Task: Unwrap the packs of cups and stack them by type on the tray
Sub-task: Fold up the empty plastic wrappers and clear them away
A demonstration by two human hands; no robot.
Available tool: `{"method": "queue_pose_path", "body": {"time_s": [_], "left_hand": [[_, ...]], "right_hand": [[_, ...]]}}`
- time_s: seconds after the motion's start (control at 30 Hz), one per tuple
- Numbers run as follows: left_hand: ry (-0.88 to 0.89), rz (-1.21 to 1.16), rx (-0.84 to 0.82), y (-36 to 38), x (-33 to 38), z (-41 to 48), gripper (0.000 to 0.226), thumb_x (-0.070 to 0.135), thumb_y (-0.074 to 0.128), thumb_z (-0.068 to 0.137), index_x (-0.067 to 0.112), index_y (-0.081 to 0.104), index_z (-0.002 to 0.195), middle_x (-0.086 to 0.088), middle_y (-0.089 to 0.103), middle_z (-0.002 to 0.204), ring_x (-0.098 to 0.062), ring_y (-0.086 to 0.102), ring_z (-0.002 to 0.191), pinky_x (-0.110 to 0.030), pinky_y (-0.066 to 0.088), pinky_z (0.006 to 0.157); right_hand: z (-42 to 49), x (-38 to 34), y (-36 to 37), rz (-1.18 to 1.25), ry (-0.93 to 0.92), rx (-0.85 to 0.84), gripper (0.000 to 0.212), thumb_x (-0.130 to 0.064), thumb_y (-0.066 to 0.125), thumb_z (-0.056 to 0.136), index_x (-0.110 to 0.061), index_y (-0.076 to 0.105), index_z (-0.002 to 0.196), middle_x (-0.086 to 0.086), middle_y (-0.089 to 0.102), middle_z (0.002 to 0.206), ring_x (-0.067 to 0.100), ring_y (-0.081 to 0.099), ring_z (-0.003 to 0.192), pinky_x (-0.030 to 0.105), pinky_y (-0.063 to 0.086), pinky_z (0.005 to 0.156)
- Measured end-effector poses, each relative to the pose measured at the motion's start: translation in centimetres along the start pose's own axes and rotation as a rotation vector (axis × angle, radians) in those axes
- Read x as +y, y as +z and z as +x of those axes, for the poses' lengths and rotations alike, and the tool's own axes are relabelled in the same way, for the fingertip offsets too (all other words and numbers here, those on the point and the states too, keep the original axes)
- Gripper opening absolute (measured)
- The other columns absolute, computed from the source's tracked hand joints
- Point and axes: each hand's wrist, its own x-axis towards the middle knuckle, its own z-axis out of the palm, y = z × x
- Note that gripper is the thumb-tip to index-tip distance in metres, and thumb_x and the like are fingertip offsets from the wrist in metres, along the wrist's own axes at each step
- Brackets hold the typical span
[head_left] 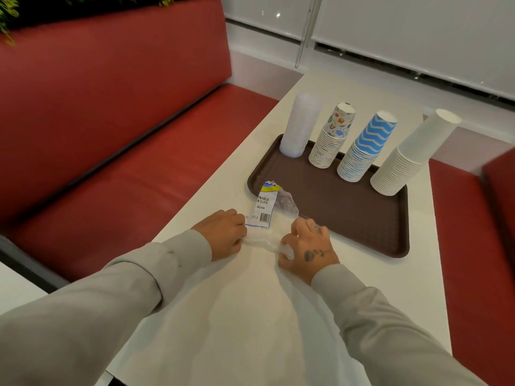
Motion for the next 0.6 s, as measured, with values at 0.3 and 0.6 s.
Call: {"method": "queue_pose_path", "body": {"time_s": [0.3, 0.6], "left_hand": [[-0.141, 0.009, -0.087, -0.5, -0.2, 0.7, 0.030, 0.028, 0.033, 0.104, 0.023, 0.056, 0.123, 0.002, 0.060, 0.116, -0.023, 0.048, 0.113, -0.034, 0.032, 0.090], [-0.241, -0.029, -0.116, -0.2, 0.6, 1.1, 0.050, -0.007, 0.039, 0.079, 0.021, 0.042, 0.120, -0.003, 0.058, 0.111, -0.026, 0.046, 0.103, -0.035, 0.033, 0.089]], "right_hand": [[0.8, 0.3, -0.4, 0.261, 0.130, -0.165, 0.028, -0.017, 0.039, 0.103, -0.015, 0.065, 0.112, 0.004, 0.062, 0.110, 0.027, 0.049, 0.108, 0.039, 0.039, 0.094], [0.5, 0.7, -0.6, 0.405, 0.195, -0.228, 0.017, -0.015, 0.040, 0.101, -0.026, 0.054, 0.103, 0.004, 0.065, 0.096, 0.029, 0.053, 0.089, 0.033, 0.037, 0.081]]}}
